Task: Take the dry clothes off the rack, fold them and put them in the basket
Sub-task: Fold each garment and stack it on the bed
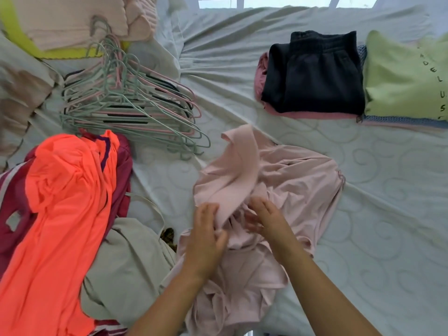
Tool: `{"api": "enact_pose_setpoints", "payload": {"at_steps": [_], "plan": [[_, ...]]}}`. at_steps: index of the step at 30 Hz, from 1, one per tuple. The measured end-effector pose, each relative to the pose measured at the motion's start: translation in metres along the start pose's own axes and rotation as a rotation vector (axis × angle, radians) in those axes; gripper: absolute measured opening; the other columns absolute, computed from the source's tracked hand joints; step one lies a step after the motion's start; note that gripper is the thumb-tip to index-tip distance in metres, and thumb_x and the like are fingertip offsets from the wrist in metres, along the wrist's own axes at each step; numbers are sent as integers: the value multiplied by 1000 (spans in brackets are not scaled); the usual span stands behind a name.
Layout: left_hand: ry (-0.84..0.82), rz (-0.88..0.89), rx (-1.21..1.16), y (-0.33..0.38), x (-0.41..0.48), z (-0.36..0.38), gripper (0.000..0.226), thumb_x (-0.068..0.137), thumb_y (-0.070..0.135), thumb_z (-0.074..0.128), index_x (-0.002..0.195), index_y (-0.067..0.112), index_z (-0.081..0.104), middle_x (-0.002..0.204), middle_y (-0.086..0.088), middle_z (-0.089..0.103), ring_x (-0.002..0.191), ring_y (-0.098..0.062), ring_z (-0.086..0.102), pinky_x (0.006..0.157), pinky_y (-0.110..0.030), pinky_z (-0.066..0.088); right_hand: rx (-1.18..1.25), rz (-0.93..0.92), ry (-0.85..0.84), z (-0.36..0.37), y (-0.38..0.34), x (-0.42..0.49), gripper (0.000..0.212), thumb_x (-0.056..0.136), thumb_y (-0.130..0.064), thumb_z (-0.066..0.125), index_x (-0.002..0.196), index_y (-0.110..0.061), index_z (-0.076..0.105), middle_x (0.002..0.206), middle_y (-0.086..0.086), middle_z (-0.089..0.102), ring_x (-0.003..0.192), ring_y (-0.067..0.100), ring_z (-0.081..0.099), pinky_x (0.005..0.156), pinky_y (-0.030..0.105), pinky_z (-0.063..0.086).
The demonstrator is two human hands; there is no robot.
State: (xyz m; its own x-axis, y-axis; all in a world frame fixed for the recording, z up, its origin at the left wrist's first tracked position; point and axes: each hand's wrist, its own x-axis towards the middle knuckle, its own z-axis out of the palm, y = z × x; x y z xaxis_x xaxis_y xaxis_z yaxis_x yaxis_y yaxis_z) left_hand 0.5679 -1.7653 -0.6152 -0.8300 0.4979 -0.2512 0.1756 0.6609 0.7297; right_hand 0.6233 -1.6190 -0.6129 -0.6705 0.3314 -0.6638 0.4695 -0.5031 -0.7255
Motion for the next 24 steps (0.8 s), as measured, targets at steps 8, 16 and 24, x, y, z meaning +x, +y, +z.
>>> {"api": "enact_pose_setpoints", "payload": {"at_steps": [8, 16, 24], "plan": [[-132, 85, -102, 8, -27, 29, 76, 74, 60, 51, 139, 27, 26, 146, 24, 13, 123, 14, 29, 104, -16, 34, 39, -9, 31, -17, -11, 8, 21, 92, -2, 49, 103, -14, 62, 100, 9, 68, 89, 21, 63, 72, 28, 53], [-20, -365, -591, 20, 53, -28, 12, 79, 5, 68, 82, 10, 58, 74, -5, 57, 61, -5, 52, 50, -9, 40, 202, 57, -137, -5, -25, 0, 23, 98, -16, 41, 98, -9, 62, 93, 9, 67, 82, 18, 62, 72, 28, 50], [360, -38, -804, 25, 181, -168, 8, 94, 13, 52, 97, 20, 48, 77, 10, 55, 73, -7, 59, 66, -19, 48, -267, 77, 564, -103, 18, 18, 17, 89, -10, 55, 106, -6, 59, 106, 16, 60, 91, 24, 53, 84, 39, 45]]}}
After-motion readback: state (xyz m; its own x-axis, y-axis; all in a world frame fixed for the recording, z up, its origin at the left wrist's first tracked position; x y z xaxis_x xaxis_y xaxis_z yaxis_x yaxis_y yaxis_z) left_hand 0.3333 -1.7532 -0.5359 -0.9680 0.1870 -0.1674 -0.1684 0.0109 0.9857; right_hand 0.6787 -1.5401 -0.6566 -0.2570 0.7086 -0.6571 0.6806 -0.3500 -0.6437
